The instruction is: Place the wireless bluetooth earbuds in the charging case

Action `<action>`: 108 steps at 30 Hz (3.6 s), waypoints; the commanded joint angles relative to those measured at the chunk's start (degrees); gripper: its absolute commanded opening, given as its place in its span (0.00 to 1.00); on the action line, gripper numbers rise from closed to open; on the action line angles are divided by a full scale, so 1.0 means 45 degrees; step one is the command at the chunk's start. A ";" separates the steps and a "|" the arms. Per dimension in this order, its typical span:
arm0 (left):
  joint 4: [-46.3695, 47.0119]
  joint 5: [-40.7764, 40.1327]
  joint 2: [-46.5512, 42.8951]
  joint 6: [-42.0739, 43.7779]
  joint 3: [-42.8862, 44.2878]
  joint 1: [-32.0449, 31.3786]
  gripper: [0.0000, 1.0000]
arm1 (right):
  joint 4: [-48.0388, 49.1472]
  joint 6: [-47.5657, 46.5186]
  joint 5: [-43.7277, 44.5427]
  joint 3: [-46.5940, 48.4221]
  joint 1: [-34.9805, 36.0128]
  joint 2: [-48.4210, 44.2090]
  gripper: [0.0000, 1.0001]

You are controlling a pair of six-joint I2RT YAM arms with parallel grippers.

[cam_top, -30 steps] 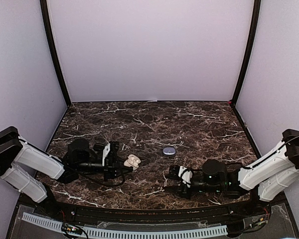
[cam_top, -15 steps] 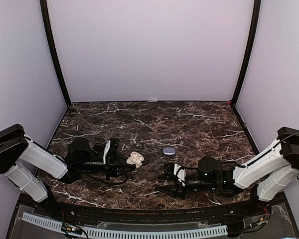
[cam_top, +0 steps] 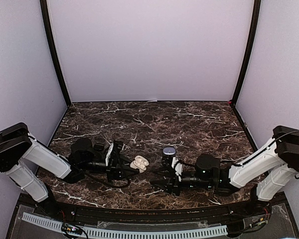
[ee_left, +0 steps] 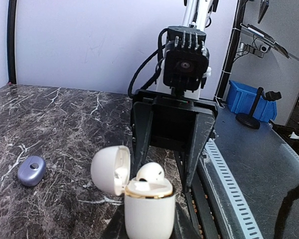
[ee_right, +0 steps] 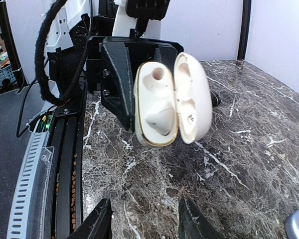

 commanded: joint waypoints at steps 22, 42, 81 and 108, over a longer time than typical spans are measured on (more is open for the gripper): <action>-0.1445 0.0452 0.0565 0.0221 0.0675 -0.0303 0.13 | -0.0477 0.0337 0.0876 -0.2578 -0.1131 -0.2594 0.45; -0.4044 -0.0887 -0.0170 0.0553 0.1000 -0.0304 0.16 | 0.3116 0.0348 0.0964 -0.4290 -0.1012 -0.0218 0.44; -0.5215 -0.1275 -0.0653 0.0936 0.1222 -0.0295 0.13 | 0.2101 -0.2513 0.0710 -0.1663 -0.1009 0.4139 0.38; -0.5457 -0.1314 -0.0685 0.0998 0.1236 -0.0310 0.13 | 0.1636 -0.1988 -0.3581 -0.1951 -0.2495 0.3859 0.35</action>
